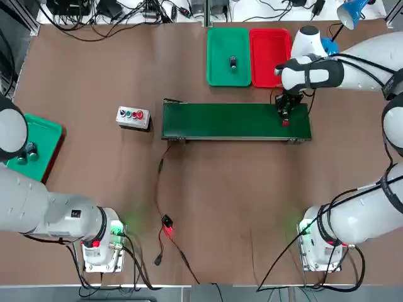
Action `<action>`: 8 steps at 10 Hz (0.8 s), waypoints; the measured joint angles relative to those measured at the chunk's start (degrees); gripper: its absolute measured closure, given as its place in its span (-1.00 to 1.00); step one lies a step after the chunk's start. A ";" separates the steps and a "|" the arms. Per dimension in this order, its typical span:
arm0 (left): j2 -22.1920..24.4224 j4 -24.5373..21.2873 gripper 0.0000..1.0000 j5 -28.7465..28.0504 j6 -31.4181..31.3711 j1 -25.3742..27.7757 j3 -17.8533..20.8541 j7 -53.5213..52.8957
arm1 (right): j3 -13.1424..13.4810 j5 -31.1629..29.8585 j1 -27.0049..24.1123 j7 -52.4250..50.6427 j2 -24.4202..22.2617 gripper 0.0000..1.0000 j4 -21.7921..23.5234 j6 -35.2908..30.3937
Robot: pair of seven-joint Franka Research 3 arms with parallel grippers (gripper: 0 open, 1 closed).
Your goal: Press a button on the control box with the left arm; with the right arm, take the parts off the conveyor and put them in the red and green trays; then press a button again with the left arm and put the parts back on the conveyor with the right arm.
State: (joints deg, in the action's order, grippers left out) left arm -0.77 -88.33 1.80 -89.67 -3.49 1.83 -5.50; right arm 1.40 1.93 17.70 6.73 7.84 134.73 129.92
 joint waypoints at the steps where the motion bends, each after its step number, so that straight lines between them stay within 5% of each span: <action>1: 0.00 0.00 -1.00 0.00 0.00 0.00 0.00 0.00 | 0.00 -0.02 0.00 -0.04 -0.03 -0.37 -0.44 0.15; 3: 0.00 0.00 -1.00 0.00 0.00 0.00 0.00 0.00 | -0.03 -0.05 0.01 -0.09 -0.30 -0.94 -6.55 -3.43; 5: 0.00 0.01 -1.00 0.00 0.00 0.00 0.00 0.00 | -0.08 0.05 0.04 -0.08 -0.25 -0.98 -18.86 -10.36; 8: 0.00 0.02 -1.00 0.00 0.00 -0.02 -0.03 0.00 | -0.32 2.48 1.12 0.37 6.80 -0.98 -30.38 -8.47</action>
State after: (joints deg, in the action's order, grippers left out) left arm -0.77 -88.31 1.80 -89.67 -3.51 1.80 -5.50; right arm 1.08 4.41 18.82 7.10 14.64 104.36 121.45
